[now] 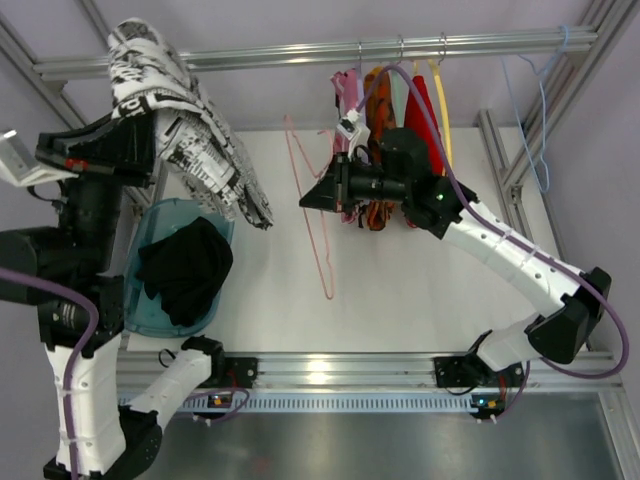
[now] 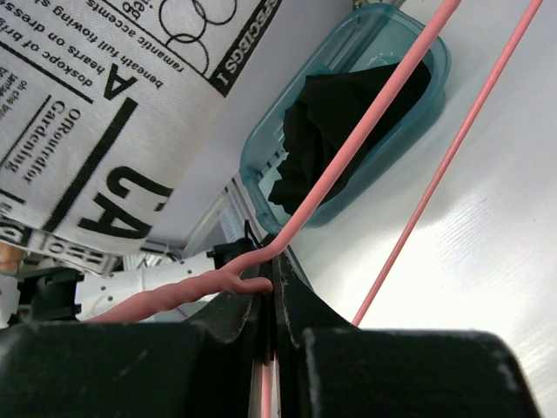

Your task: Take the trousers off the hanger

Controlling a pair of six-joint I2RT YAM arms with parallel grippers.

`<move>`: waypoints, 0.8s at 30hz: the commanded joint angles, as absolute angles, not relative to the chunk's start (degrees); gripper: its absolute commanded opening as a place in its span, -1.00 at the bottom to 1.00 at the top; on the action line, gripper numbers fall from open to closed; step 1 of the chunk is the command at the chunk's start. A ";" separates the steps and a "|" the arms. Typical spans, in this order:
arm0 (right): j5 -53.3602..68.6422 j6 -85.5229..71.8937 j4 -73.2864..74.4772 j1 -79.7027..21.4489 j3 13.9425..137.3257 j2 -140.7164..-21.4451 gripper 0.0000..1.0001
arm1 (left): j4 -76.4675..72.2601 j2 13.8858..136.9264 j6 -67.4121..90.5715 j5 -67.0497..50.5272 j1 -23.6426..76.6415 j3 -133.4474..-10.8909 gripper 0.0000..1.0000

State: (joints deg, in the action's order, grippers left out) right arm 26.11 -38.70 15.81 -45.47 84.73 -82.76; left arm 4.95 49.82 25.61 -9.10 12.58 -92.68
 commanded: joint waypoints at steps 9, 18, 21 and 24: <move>34.01 -20.66 23.45 -47.63 85.52 -73.84 -1.00 | 16.15 30.26 7.22 9.22 2.37 -86.23 -1.00; 36.04 -12.40 30.67 -47.81 83.32 -69.79 -1.00 | 31.53 16.89 -6.93 15.47 -2.81 -77.71 -1.00; 35.51 -11.17 32.08 -47.81 83.32 -69.26 -1.00 | 33.57 14.69 -11.76 17.75 -3.43 -73.67 -1.00; 35.33 -10.55 32.87 -47.81 84.20 -69.52 -1.00 | 33.66 14.76 -16.34 19.60 -3.52 -66.38 -1.00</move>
State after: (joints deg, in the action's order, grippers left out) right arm 34.81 -13.63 31.81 -47.09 82.85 -71.11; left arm 36.27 13.87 -8.99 17.50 -3.18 -70.63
